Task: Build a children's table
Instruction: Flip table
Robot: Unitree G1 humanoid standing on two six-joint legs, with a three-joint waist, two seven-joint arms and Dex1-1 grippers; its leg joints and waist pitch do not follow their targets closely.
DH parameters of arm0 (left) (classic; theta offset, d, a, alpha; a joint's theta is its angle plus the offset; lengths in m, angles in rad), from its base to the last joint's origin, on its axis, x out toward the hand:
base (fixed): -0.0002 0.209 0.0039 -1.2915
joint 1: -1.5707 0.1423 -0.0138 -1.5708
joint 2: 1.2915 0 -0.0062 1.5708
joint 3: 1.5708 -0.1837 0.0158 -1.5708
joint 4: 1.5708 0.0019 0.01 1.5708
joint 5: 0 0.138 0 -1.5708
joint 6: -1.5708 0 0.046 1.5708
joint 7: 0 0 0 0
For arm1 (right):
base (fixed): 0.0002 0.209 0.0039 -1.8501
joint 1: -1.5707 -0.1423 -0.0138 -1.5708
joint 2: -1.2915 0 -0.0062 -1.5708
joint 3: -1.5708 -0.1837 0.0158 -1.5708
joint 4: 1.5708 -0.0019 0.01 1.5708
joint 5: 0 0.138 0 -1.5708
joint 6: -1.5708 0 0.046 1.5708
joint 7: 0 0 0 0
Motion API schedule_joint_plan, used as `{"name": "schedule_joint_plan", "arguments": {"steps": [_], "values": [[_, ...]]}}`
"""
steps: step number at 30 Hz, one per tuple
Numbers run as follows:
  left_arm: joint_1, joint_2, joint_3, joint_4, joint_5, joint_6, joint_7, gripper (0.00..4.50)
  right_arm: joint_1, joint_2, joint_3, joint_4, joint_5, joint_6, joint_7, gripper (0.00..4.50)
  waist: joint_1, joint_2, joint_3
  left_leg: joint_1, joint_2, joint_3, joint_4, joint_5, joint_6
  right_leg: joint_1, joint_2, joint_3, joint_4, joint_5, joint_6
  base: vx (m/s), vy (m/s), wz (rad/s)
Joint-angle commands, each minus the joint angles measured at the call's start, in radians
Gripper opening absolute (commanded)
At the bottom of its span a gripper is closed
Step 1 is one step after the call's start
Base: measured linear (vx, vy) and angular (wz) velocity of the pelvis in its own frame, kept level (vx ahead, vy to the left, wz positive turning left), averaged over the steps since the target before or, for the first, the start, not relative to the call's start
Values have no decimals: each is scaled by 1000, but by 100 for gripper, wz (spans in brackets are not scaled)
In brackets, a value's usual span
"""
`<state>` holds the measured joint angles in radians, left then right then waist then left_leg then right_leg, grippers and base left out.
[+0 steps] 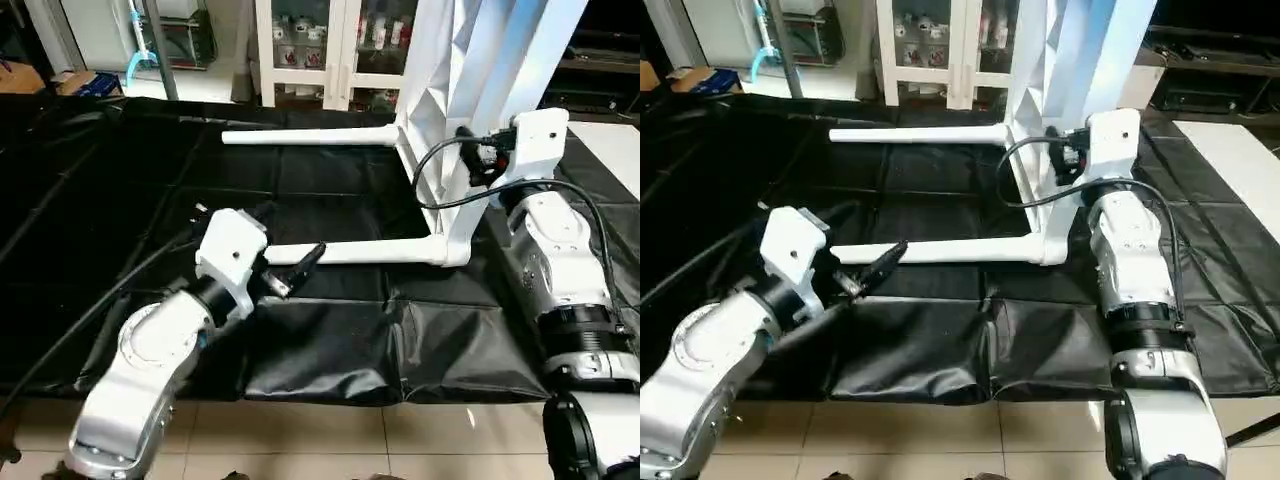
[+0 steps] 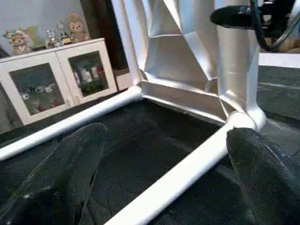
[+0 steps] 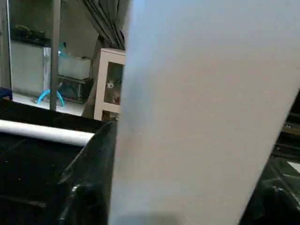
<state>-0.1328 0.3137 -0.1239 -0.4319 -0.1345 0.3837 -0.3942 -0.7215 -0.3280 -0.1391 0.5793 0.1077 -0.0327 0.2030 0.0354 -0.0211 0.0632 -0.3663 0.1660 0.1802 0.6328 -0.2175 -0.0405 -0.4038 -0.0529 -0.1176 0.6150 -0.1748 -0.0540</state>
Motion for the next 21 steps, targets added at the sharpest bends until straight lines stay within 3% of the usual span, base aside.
{"name": "schedule_joint_plan", "arguments": {"steps": [1,6,11,18,20,21], "values": [[-18,-8,13,-32,-15,21,10,450,-38,-23,-9,8,-13,-11,-4,245,3,-10,-70,7,70,-26,-74,-108,50,54,-102,76,-72,-238,-128,0,0,0],[-50,-39,48,-47,-59,34,29,450,-89,-77,3,37,-61,-35,-21,208,5,-15,-69,9,66,-23,-71,-126,41,53,-101,75,-75,-261,-129,0,0,0],[-69,-32,57,-41,-56,30,31,450,-170,-151,21,86,-115,-63,-23,204,11,-15,-70,8,65,-20,-67,-111,56,50,-99,74,-73,-257,-121,0,0,0],[-78,-38,60,-39,-47,25,38,450,-211,-186,49,107,-161,-80,-23,203,20,-26,-83,-7,63,-17,-57,5,105,56,-97,78,-42,-87,-154,0,0,0],[-81,-38,62,-41,-46,27,39,450,-233,-202,62,120,-181,-96,-25,203,25,-30,-91,-17,55,-11,-45,51,149,52,-94,82,-28,-9,-174,0,0,0],[-84,-38,62,-43,-46,29,40,450,-251,-214,70,131,-194,-108,-22,203,25,-30,-91,-17,55,-11,-45,51,149,52,-94,82,-28,-9,-174,0,0,0]]}}
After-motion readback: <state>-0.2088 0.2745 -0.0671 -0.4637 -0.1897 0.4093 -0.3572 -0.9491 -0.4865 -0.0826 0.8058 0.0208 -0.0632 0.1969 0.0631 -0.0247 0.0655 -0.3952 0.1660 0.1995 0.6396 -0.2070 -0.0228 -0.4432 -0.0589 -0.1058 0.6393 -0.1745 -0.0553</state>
